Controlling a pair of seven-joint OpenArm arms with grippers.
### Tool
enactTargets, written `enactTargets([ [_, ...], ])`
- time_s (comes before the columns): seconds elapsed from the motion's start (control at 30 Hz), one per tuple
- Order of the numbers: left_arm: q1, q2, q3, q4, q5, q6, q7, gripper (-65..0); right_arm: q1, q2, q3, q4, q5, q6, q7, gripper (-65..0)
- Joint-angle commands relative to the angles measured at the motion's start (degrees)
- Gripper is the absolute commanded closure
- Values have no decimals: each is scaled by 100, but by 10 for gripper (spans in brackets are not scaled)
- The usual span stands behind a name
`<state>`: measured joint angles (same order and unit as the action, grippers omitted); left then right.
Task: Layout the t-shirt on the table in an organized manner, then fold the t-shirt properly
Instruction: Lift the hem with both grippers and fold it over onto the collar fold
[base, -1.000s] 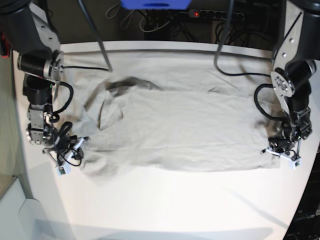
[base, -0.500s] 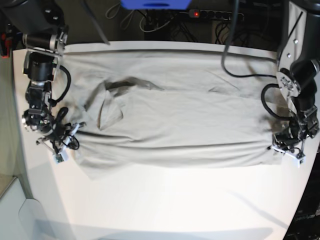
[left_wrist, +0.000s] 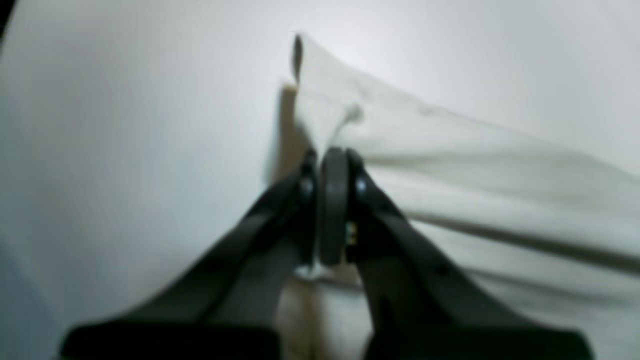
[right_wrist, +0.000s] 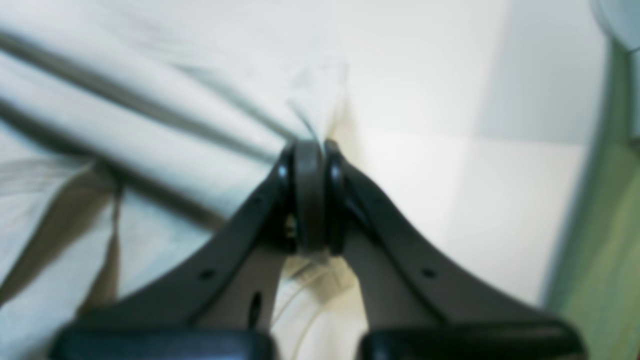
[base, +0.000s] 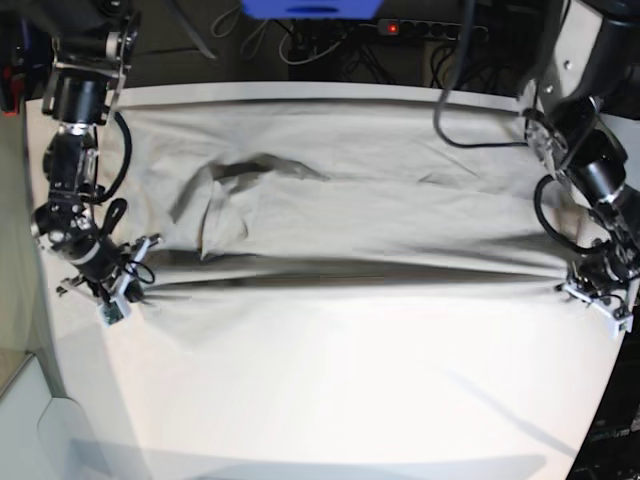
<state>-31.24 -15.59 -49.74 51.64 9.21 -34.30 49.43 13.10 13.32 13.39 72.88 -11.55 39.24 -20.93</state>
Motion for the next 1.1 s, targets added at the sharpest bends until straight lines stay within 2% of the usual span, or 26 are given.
enactTargets([
  [0.0, -106, 17, 20, 414, -73, -90, 46, -3, 13, 8, 20, 250, 69, 76, 102, -8],
  [0.1, 140, 272, 20, 1258, -73, -240, 574, -3, -330, -35, 20, 743, 69, 76, 93, -8],
  [0.27, 535, 412, 20, 2111, -73, -451, 952, -3, -858, -97, 20, 1376, 69, 76, 93, -8],
  [0.37, 720, 412, 20, 2375, -73, -570, 1163, -3, -1174, -115, 20, 1701, 69, 76, 93, -8],
  [0.53, 913, 359, 11, 2656, -73, -570, 1435, -3, -1666, -123, 20, 2219, 69, 76, 93, -8],
  [0.77, 1045, 342, 11, 3201, -73, -570, 1927, -3, -2036, -97, 55, 2703, 69, 76, 84, -8],
  [0.9, 1045, 342, 11, 3386, -55, -570, 2165, -3, -2097, -123, 274, 2879, 69, 76, -153, -8],
  [1.07, 1327, 254, 20, 3395, -64, -570, 2226, -3, -2124, -510, 916, 3125, 43, 76, -496, -8],
])
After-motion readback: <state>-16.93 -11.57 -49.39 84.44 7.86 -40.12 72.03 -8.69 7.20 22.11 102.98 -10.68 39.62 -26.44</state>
